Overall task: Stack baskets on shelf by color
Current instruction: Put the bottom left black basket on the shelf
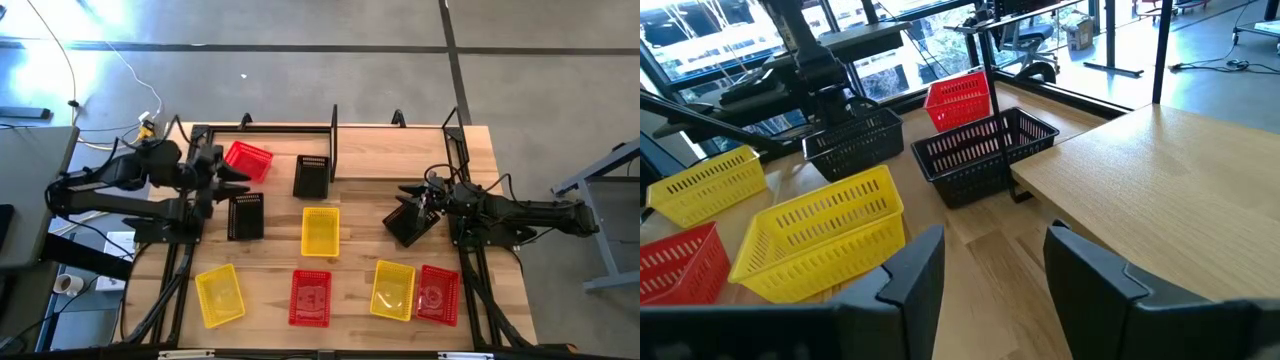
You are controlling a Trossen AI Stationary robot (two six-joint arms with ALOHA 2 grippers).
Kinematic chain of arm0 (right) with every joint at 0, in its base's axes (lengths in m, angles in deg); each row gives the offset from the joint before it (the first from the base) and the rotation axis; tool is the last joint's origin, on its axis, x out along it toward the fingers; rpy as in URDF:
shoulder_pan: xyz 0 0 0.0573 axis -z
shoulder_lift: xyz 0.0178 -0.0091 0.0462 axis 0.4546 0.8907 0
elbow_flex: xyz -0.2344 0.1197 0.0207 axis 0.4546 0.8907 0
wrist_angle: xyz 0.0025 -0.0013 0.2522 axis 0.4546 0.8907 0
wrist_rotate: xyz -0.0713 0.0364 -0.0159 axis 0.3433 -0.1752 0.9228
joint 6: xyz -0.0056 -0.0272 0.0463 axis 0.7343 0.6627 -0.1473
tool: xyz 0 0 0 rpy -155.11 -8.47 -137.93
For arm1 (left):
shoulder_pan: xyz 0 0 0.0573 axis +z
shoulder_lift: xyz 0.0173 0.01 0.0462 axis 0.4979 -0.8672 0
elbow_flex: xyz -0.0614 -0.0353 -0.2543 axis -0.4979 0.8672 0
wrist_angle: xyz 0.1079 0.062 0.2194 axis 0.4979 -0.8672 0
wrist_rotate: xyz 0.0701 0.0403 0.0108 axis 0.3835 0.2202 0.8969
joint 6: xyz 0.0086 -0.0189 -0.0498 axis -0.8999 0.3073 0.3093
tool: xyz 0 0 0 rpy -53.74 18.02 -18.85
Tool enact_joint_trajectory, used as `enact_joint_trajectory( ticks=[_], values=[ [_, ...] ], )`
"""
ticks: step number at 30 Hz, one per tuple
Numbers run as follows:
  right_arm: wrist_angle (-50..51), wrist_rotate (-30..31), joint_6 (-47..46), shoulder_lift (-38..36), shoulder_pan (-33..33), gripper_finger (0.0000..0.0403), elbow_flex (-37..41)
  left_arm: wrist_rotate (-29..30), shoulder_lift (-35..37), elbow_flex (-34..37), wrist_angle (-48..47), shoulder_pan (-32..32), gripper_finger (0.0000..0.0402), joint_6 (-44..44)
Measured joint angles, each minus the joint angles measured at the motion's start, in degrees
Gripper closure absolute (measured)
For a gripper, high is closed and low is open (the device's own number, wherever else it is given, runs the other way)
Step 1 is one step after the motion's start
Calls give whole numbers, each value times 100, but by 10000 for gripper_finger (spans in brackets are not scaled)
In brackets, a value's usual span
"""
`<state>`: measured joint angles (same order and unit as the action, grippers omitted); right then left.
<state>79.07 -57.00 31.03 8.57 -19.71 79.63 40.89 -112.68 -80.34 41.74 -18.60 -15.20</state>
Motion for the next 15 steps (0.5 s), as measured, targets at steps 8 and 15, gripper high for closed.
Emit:
enact_joint_trajectory(
  ticks=[8, 15],
  values=[
    [1, 1, 0, 0, 2, 245, 0, -23, -552, -272, -1486, -265, 247, -286],
    [1, 0, 0, -2, 2, 245, 0, 108, -1163, -275, -2312, -825, 248, -195]
  ],
)
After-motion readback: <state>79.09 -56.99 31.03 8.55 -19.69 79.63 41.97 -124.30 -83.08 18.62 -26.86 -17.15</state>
